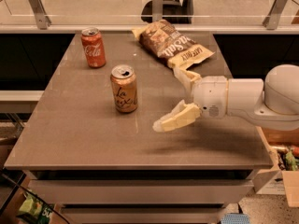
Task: Knock orange can over
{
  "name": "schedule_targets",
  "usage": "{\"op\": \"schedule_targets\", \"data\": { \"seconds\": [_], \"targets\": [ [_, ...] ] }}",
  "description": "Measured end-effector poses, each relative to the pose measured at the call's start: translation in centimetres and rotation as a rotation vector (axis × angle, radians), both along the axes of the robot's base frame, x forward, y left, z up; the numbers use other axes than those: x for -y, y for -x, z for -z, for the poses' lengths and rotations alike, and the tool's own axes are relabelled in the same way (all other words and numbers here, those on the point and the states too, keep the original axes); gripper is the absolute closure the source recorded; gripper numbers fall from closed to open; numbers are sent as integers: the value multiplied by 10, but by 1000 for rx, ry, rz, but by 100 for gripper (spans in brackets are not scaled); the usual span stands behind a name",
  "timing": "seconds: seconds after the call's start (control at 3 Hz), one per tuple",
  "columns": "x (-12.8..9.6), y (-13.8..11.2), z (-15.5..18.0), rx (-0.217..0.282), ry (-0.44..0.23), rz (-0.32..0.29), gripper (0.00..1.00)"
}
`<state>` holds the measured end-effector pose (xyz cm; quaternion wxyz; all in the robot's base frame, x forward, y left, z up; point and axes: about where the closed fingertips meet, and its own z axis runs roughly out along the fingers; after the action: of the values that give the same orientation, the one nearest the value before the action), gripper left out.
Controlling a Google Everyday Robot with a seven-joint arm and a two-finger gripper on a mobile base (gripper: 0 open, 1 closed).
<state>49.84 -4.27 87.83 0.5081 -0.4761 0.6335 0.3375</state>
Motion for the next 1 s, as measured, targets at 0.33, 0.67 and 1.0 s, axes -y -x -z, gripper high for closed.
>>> {"op": "schedule_targets", "data": {
  "seconds": [0.33,0.67,1.0],
  "targets": [
    [-17,-5,2,-4,-40,-18,0],
    [-31,-9,1,-7,-58,-34,0],
    [-44,-13,0,-7,-65,-53,0]
  ]
}}
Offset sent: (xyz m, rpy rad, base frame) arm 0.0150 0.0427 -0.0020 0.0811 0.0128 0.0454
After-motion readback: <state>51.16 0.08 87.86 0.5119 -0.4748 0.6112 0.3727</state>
